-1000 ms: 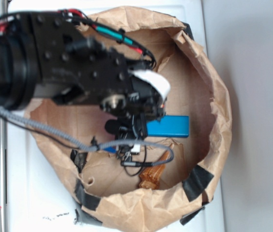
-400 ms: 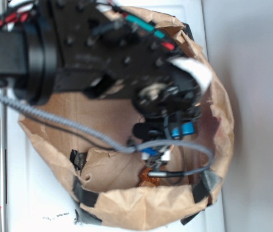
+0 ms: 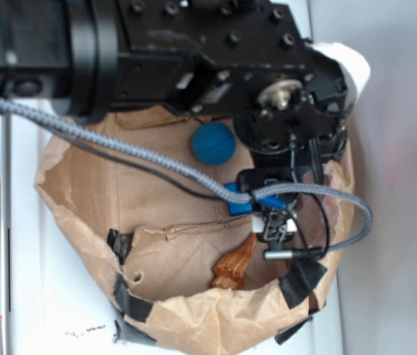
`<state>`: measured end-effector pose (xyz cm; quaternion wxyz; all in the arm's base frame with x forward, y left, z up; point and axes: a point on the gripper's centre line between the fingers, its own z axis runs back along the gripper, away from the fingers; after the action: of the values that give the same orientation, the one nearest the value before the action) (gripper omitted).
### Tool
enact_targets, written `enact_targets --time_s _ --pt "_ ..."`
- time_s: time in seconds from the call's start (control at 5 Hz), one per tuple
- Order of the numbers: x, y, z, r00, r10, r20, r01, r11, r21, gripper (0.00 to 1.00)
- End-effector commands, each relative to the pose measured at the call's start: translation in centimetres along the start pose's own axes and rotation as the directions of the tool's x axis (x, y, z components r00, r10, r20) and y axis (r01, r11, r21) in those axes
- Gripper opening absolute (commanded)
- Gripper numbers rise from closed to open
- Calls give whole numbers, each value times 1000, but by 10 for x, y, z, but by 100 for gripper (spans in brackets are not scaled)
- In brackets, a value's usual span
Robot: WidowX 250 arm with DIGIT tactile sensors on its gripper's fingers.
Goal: Grab the blue block.
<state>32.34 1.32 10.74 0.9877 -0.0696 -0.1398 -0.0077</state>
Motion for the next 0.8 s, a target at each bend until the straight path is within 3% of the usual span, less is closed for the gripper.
enact_targets --time_s 0.0,0.4,0.6 --pt "0 -22 -34 997 -76 -23 77 994 79 100" --pt "-10 -20 -81 990 -86 -114 102 984 145 100" --pt "-12 -17 -91 990 -63 -129 86 980 178 0"
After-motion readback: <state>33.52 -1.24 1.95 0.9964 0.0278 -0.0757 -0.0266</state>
